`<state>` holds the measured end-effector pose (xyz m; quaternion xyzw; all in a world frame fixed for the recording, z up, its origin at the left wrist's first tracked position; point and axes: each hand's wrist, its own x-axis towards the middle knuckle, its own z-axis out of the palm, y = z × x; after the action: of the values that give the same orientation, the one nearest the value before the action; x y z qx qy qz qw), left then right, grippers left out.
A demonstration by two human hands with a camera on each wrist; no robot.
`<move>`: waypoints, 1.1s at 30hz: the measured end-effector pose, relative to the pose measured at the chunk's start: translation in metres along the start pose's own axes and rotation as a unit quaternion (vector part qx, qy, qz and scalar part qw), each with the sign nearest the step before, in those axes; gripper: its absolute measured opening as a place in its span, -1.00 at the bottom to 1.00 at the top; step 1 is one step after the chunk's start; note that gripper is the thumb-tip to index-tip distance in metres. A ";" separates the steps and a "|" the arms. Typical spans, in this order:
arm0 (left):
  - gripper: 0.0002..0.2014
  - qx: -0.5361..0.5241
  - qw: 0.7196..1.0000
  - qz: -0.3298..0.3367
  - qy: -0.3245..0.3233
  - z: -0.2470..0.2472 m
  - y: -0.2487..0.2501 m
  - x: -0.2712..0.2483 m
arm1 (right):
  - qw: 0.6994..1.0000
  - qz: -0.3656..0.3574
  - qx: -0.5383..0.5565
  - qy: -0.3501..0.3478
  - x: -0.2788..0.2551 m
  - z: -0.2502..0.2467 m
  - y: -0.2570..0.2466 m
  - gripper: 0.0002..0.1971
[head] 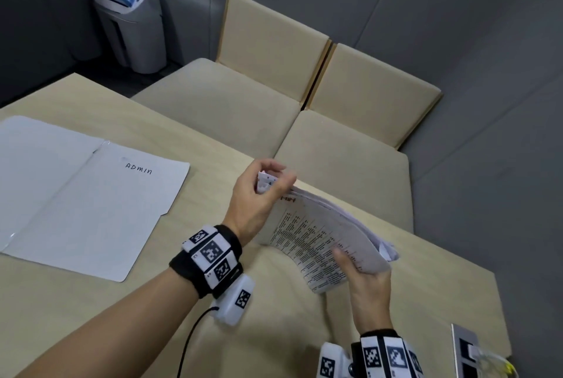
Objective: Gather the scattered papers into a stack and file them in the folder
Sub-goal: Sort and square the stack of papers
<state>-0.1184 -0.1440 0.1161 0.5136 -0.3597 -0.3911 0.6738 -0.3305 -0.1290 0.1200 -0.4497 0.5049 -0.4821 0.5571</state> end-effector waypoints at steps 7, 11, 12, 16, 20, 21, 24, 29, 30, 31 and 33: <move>-0.78 0.004 0.994 -0.004 0.109 0.029 0.002 0.025 | 0.999 0.039 0.020 -0.004 0.013 -0.002 0.006 -0.68; -0.43 0.003 0.998 -0.043 -0.038 0.019 -0.002 0.025 | 0.998 0.052 0.039 -0.005 0.017 -0.004 0.008 -0.72; -0.37 0.027 0.996 -0.047 -0.068 0.014 -0.005 0.024 | 0.998 0.045 0.045 0.011 0.018 -0.004 0.009 -0.74; -0.22 0.085 0.986 -0.073 -0.121 -0.008 -0.034 0.021 | 0.999 0.033 0.022 0.035 0.025 -0.010 0.022 -0.66; -0.43 0.109 0.977 -0.144 -0.109 -0.012 -0.076 0.005 | 0.993 0.077 -0.086 0.000 0.024 -0.003 0.050 -0.66; -0.61 0.127 0.977 -0.143 -0.099 -0.012 -0.081 0.001 | 0.991 0.082 -0.110 -0.004 0.024 -0.001 0.054 -0.69; -0.74 0.113 0.984 -0.129 -0.055 -0.017 -0.077 -0.009 | 0.992 0.089 -0.093 0.001 0.020 0.001 0.054 -0.79; -0.66 0.024 0.994 -0.100 -0.023 -0.040 -0.053 -0.020 | 0.996 0.031 -0.073 -0.036 0.007 0.008 0.028 -0.81; -0.58 0.016 0.993 -0.112 -0.030 -0.048 -0.049 -0.023 | 0.996 0.019 -0.082 -0.039 0.004 0.010 0.026 -0.81; -0.50 0.023 0.990 -0.132 -0.039 -0.055 -0.048 -0.027 | 0.995 0.013 -0.087 -0.042 0.001 0.013 0.021 -0.80; -0.44 0.059 0.984 -0.161 -0.045 -0.067 -0.045 -0.036 | 0.994 0.013 -0.086 -0.064 -0.002 0.020 0.018 -0.75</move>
<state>-0.0819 -0.0917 0.0547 0.5852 -0.3251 -0.4951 0.5538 -0.3093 -0.1240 0.1047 -0.5189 0.5137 -0.4003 0.5537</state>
